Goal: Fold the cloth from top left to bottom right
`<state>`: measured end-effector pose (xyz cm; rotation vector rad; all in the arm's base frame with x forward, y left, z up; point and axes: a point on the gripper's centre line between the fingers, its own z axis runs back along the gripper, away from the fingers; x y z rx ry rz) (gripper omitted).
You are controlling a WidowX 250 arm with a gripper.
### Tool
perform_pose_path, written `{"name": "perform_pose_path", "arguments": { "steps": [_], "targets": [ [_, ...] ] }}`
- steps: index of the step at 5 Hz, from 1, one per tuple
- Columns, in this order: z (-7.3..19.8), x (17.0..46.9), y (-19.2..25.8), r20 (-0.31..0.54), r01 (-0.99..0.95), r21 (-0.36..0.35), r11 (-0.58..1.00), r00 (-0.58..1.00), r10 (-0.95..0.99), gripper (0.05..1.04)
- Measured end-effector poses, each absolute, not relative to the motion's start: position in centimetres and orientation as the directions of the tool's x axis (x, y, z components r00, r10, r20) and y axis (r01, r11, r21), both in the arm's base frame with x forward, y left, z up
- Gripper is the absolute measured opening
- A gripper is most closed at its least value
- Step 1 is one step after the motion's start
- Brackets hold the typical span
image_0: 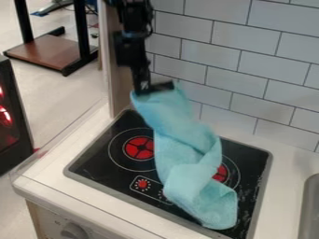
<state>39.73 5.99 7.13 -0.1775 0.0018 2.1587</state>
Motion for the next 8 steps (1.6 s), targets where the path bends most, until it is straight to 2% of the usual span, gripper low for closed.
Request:
{"name": "perform_pose_path", "arguments": {
  "steps": [1, 2, 4, 6, 8],
  "targets": [
    [9.5, 38.5, 1.8, -0.168, -0.87, -0.097, -0.484, -0.465, 0.869, 0.051],
    [10.6, 36.8, -0.8, -0.17, -0.896, -0.123, -0.427, -0.405, 0.898, 0.051],
    [8.4, 32.2, -3.9, -0.108, -0.926, -0.149, -0.347, -0.333, 0.937, 0.051],
    [4.7, 27.9, -4.8, -0.057, -0.939, -0.138, -0.316, -0.311, 0.949, 0.051],
    [3.1, 26.7, -4.9, -0.03, -0.947, -0.127, -0.294, -0.292, 0.956, 0.074]
  ]
}}
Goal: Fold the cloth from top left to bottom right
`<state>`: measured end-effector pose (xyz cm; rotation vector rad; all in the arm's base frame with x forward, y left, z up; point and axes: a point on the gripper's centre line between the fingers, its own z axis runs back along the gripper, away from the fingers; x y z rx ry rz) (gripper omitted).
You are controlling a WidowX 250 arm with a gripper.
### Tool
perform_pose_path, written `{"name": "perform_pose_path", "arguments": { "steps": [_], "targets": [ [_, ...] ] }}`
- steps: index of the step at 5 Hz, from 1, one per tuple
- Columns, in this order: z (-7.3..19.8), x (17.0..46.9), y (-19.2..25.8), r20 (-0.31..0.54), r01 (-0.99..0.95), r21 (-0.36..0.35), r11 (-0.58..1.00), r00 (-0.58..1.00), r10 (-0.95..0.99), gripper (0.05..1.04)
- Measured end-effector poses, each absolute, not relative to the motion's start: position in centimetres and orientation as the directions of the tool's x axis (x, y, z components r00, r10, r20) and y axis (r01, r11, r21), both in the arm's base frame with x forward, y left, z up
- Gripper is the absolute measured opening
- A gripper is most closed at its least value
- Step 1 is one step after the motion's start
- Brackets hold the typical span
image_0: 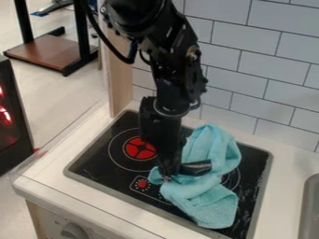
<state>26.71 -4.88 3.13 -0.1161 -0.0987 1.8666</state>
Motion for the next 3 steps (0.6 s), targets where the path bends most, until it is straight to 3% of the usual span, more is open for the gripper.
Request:
{"name": "perform_pose_path", "arguments": {
  "steps": [1, 3],
  "targets": [
    [3.11, 26.44, -4.79, -0.014, -0.947, -0.116, -0.299, -0.299, 0.954, 0.232],
    [3.57, 26.41, -5.2, -0.024, -0.953, -0.088, -0.291, -0.29, 0.957, 0.813]
  ]
}}
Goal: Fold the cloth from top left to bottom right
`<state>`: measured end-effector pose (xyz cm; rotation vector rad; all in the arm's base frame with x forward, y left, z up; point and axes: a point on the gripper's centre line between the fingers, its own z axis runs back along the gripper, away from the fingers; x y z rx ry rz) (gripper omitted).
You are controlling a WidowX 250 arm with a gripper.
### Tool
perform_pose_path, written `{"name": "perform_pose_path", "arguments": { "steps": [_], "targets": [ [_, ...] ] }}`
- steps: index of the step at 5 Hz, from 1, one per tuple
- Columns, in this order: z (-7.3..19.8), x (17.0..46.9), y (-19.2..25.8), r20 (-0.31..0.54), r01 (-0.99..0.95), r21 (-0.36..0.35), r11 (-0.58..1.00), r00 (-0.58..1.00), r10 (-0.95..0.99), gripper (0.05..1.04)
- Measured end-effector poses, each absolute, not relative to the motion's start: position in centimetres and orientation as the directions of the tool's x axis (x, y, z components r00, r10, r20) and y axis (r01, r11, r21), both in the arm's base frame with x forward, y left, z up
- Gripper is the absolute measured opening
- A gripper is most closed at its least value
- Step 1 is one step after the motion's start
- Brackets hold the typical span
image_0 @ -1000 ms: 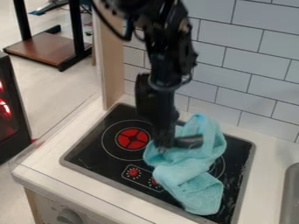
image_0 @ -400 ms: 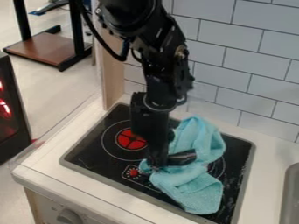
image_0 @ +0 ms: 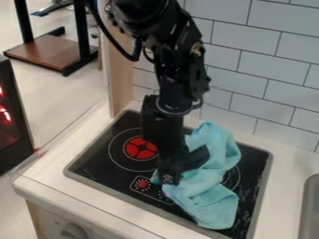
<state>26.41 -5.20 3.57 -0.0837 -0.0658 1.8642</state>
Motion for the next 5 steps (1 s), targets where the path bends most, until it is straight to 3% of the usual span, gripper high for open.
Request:
{"name": "perform_pose_path", "arguments": {
  "steps": [1, 3, 4, 5],
  "targets": [
    [5.1, 26.3, -5.3, -0.051, -0.953, -0.105, -0.285, -0.281, 0.958, 1.021],
    [9.5, 26.4, -5.1, -0.067, -0.942, -0.172, -0.288, -0.28, 0.958, 0.999],
    [12.4, 26.2, -4.9, -0.12, -0.931, -0.225, -0.287, -0.265, 0.957, 0.999],
    [12.5, 26.3, -5.0, -0.122, -0.932, -0.228, -0.282, -0.26, 0.958, 0.999]
  ]
}}
